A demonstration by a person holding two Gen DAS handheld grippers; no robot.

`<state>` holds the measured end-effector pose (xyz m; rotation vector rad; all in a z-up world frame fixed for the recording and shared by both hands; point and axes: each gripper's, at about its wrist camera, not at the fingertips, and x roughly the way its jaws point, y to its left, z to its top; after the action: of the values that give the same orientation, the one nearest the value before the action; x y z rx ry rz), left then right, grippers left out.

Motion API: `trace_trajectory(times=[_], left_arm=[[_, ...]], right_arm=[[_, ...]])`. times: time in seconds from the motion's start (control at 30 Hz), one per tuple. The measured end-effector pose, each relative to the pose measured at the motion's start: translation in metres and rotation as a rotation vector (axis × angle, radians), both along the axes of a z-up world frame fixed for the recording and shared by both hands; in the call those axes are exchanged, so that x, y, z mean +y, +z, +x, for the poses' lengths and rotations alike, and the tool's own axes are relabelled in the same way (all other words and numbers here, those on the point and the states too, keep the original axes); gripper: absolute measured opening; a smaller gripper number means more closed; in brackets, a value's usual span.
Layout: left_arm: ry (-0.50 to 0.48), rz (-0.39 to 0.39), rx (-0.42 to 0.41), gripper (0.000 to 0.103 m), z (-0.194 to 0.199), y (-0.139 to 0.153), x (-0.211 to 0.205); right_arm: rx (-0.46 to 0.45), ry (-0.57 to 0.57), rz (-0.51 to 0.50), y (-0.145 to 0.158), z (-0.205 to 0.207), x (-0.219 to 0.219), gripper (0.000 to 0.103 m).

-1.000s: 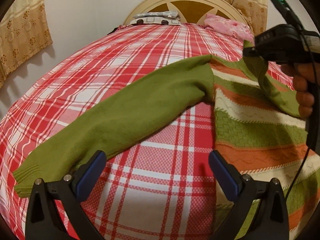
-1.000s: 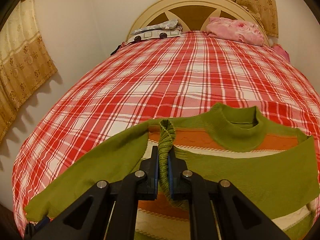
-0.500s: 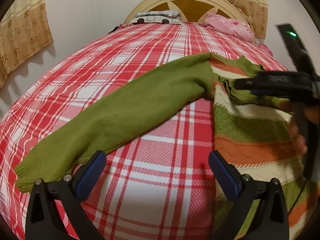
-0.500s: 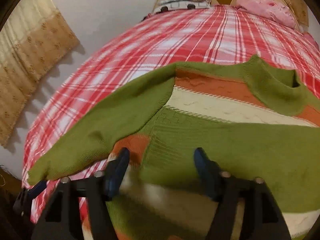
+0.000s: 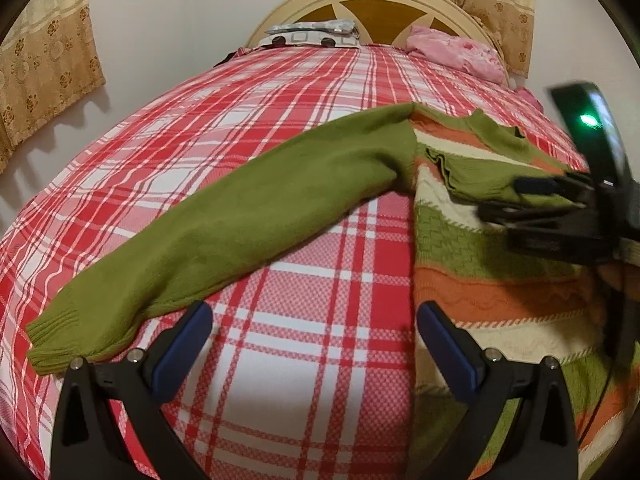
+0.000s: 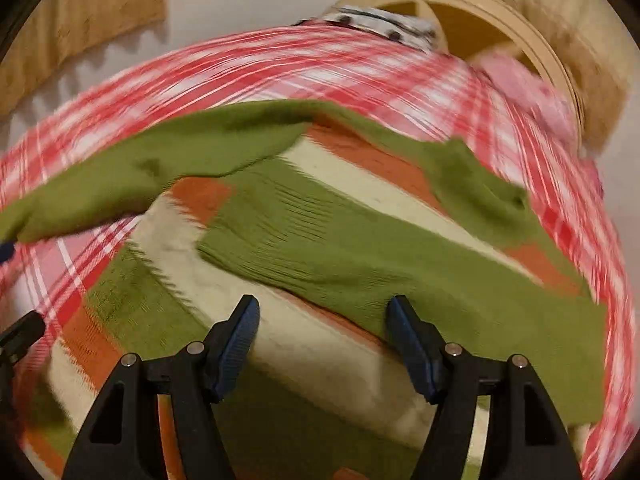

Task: Fold small clothes
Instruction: 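Open the right gripper to lay the sleeve down and withdraw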

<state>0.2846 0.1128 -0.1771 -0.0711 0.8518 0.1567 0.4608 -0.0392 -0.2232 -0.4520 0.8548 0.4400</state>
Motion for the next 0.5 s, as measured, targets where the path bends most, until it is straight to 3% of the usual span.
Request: trace_trajectory(times=[0.07,0.13,0.17,0.2,0.37,0.5], left_arm=[[0.005,-0.005,0.008,0.103,-0.001,-0.002,0.003],[0.013,-0.012,0.014,0.103,-0.001,-0.004,0.008],[0.018,-0.017,0.018,0.103,-0.001,-0.005,0.011],[0.024,-0.026,0.025,0.103,-0.001,-0.007,0.014],[0.04,-0.058,0.036,0.103,0.0,-0.012,0.02],[0.025,-0.031,0.042,0.103,0.0,-0.012,0.014]], right_arm=[[-0.008,0.011,-0.028,-0.006,0.005,0.016,0.068],[-0.035,0.001,-0.009,-0.001,0.01,0.02,0.045],[-0.046,-0.017,0.008,0.004,0.012,0.02,0.015],[-0.055,-0.035,0.034,0.011,0.016,0.019,0.01],[-0.114,-0.042,0.131,0.04,0.015,0.027,0.005],[-0.074,-0.047,0.105,0.024,0.02,0.039,0.006]])
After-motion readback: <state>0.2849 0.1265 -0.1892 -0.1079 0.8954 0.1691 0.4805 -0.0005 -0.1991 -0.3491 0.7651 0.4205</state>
